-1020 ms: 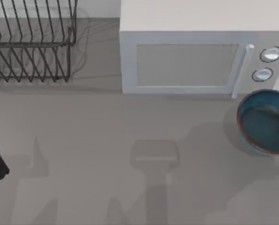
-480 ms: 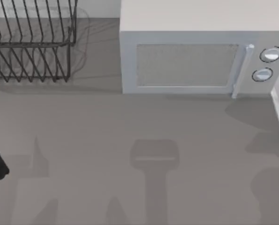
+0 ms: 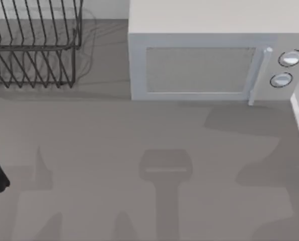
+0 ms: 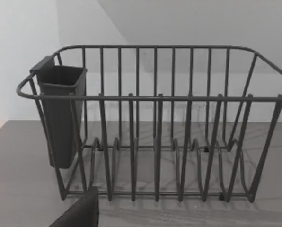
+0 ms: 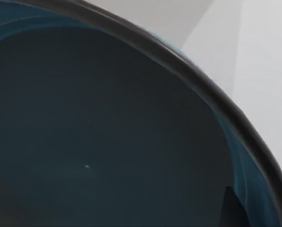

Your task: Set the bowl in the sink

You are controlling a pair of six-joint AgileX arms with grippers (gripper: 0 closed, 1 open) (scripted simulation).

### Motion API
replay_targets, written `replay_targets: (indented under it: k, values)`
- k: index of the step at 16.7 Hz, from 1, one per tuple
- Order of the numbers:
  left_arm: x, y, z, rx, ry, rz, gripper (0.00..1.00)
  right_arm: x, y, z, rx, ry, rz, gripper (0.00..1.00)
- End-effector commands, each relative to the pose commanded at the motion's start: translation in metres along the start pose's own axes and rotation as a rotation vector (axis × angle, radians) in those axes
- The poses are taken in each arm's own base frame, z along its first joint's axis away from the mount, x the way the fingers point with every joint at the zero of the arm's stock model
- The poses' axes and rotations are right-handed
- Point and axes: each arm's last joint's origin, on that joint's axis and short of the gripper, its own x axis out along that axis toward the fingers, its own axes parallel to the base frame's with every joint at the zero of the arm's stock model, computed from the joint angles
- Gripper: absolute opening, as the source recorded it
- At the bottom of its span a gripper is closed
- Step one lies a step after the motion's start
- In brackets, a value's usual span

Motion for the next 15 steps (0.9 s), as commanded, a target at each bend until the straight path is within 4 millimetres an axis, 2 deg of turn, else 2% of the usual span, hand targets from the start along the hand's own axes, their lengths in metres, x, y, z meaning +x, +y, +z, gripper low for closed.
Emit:
replay_targets:
  k: [5,9,11,15]
  values:
    - [0.000,0.000,0.000,0.000,0.000,0.000,1.00,-0.001,-0.001,0.002,-0.006,-0.012,-0.001,0.00]
    - [0.000,0.000,0.000,0.000,0.000,0.000,1.00,0.003,-0.001,-0.007,0.000,-0.003,0.004,0.00]
    - [0.000,0.000,0.000,0.000,0.000,0.000,1.00,0.008,-0.005,-0.023,0.002,0.003,0.004,0.00]
    - [0.000,0.000,0.000,0.000,0.000,0.000,1.00,0.015,-0.011,-0.073,-0.003,-0.004,0.000,0.00]
